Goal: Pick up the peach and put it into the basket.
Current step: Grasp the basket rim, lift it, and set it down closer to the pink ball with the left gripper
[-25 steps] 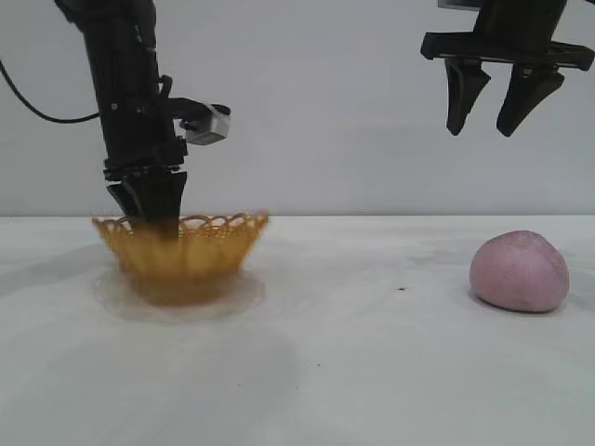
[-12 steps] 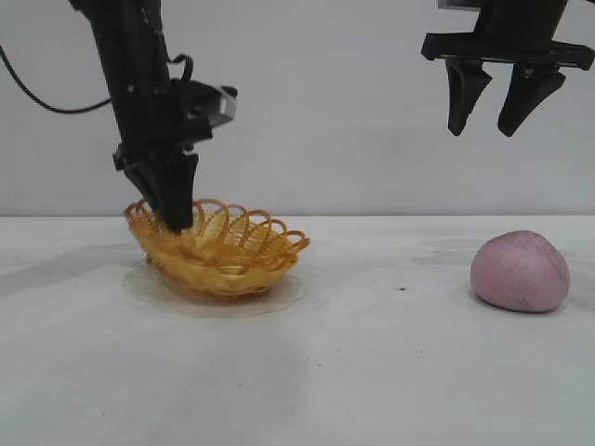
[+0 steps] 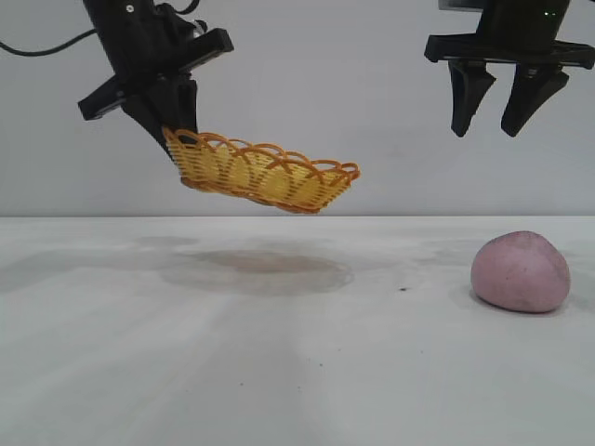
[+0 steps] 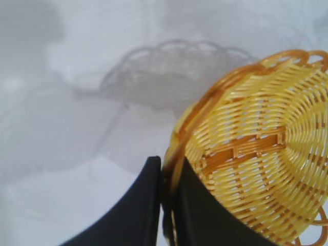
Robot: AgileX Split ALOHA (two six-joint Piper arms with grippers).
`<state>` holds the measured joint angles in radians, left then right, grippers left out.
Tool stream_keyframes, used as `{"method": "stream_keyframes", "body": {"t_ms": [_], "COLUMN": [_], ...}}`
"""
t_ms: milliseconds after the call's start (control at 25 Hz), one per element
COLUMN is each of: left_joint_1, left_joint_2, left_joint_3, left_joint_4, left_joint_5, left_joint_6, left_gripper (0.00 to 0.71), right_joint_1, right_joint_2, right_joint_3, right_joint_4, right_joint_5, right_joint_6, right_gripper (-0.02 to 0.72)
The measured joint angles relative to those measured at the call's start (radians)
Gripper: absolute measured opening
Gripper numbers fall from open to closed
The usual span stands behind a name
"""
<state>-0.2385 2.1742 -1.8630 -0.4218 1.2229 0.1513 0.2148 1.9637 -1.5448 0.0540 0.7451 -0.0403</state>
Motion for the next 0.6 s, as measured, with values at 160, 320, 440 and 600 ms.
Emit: {"method": "stream_keyframes", "body": {"t_ms": [160, 320, 440, 600], "left_joint_1": [0.000, -0.014, -0.049, -0.103], "left_joint_2": [-0.103, -0.208, -0.238, -0.240], "left_joint_3": [0.204, 0.426, 0.561, 0.686], "left_joint_4": [-0.069, -0.237, -0.314, -0.431], "left_joint_5": [-0.112, -0.295, -0.395, -0.542], "left_joint_6": [-0.021, 0.001, 0.037, 0.106], "left_gripper": [0.000, 0.000, 0.000, 0.000], "right_joint_1": [0.000, 0.000, 0.000, 0.000], "right_joint_2": [0.000, 0.000, 0.000, 0.000], "right_joint_3": [0.000, 0.000, 0.000, 0.000], "right_joint_4": [0.000, 0.000, 0.000, 0.000], "right_joint_5": [0.000, 0.000, 0.000, 0.000], "right_joint_6": [0.000, 0.000, 0.000, 0.000], "right_gripper": [0.385, 0.385, 0.385, 0.385]}}
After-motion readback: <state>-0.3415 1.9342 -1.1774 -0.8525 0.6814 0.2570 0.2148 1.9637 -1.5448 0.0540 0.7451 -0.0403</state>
